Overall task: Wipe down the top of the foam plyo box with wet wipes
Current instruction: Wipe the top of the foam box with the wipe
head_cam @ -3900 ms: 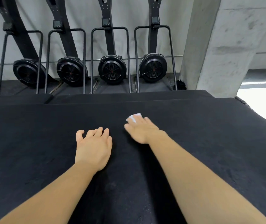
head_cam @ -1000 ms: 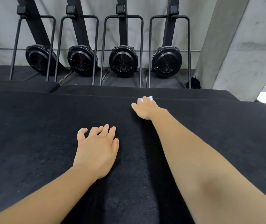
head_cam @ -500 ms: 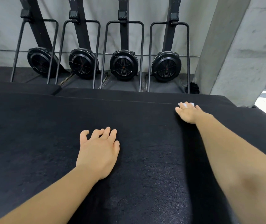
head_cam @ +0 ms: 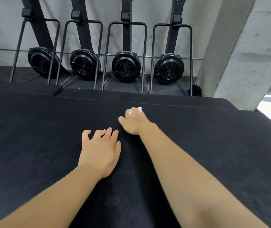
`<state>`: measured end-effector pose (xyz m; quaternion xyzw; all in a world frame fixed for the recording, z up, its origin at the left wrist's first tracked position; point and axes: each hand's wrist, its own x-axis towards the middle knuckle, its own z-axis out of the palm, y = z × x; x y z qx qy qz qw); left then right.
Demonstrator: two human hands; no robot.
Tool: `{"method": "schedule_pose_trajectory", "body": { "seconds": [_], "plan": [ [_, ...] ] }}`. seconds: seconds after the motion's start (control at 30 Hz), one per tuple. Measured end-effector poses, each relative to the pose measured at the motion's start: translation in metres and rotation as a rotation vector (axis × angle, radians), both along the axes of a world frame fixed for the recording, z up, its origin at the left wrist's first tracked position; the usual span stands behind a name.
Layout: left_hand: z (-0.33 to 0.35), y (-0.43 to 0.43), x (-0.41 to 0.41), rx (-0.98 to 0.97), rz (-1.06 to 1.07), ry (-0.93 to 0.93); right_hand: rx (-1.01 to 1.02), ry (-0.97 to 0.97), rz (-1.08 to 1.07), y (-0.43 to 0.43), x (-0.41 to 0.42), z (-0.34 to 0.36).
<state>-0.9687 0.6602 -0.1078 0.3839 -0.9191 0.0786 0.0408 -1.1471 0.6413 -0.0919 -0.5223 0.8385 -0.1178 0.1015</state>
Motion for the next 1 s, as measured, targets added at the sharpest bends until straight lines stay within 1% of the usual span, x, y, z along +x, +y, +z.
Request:
{"method": "schedule_pose_trajectory", "body": {
  "seconds": [0.1,0.2,0.27,0.37,0.47,0.53,0.63,0.7,0.77,0.9,1.0],
  "plan": [
    [0.002,0.002,0.001,-0.033,-0.005,-0.005,0.053,-0.112,0.126,-0.002,0.022,-0.002],
    [0.000,0.001,0.001,-0.025,0.019,-0.033,0.052,-0.052,0.138,0.010,-0.001,0.000],
    [-0.002,0.000,0.000,-0.028,0.026,-0.053,0.034,-0.027,0.050,0.023,-0.035,0.000],
    [-0.003,-0.001,-0.001,-0.033,0.024,-0.055,0.062,0.031,-0.089,0.052,-0.096,-0.004],
    [-0.004,-0.002,-0.001,-0.029,0.021,-0.048,0.120,-0.004,-0.215,0.082,-0.145,-0.008],
    [-0.004,-0.002,-0.001,-0.030,0.019,-0.044,0.157,-0.032,-0.270,0.097,-0.159,-0.008],
    [-0.004,-0.002,0.000,-0.052,0.018,-0.064,0.136,-0.066,-0.322,0.108,-0.147,-0.004],
    [-0.003,-0.002,-0.001,-0.066,0.021,-0.083,0.105,-0.043,-0.304,0.112,-0.121,0.000],
    [-0.001,-0.001,-0.002,-0.069,0.022,-0.107,0.114,-0.016,-0.222,0.118,-0.089,0.002],
    [0.007,0.002,-0.004,-0.078,0.008,-0.170,0.143,-0.080,-0.053,0.128,-0.028,-0.001],
    [0.021,0.000,-0.013,-0.042,0.041,-0.184,0.200,-0.081,0.067,0.133,-0.011,0.001]
  ]
}}
